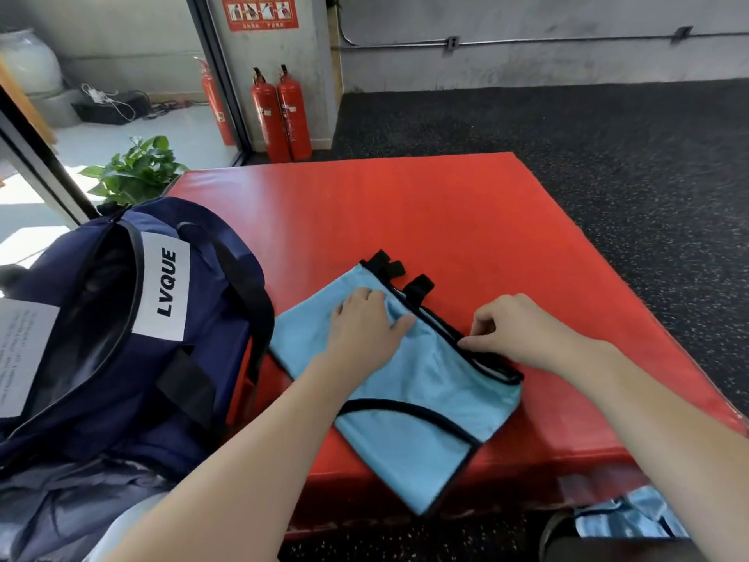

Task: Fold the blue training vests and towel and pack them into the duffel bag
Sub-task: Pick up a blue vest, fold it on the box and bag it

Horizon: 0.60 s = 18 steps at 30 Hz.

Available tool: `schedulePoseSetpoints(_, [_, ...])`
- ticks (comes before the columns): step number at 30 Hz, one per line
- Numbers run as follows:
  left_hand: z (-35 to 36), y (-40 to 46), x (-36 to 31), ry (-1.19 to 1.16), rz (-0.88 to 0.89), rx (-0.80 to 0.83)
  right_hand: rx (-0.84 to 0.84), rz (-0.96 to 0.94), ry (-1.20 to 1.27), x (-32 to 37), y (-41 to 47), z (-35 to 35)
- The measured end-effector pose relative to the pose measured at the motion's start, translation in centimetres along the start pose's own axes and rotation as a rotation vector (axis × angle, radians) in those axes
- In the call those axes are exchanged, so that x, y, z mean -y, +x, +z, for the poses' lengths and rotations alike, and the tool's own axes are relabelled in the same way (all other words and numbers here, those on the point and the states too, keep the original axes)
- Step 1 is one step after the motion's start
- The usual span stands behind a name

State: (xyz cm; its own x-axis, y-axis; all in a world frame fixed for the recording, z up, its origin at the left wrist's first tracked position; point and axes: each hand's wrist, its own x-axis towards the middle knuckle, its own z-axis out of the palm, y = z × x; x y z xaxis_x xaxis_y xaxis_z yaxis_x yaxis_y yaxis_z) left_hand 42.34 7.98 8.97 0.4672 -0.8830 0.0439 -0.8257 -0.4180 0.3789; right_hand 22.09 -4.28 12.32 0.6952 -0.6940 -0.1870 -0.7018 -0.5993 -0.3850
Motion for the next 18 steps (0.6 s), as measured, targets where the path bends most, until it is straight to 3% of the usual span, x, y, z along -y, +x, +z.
schedulePoseSetpoints(8, [2.4, 1.3, -3.6, 0.135, 0.063, 0.082, -0.005, -0.086, -0.002, 0.3, -2.6, 1.8])
schedulePoseSetpoints(12, [2.8, 1.3, -5.7, 0.077, 0.236, 0.149, 0.035, -0.125, 0.003, -0.4, -3.7, 1.6])
schedulePoseSetpoints(18, [2.6, 0.7, -5.4, 0.027, 0.274, 0.147, 0.035, -0.146, -0.069, -1.7, -4.9, 1.5])
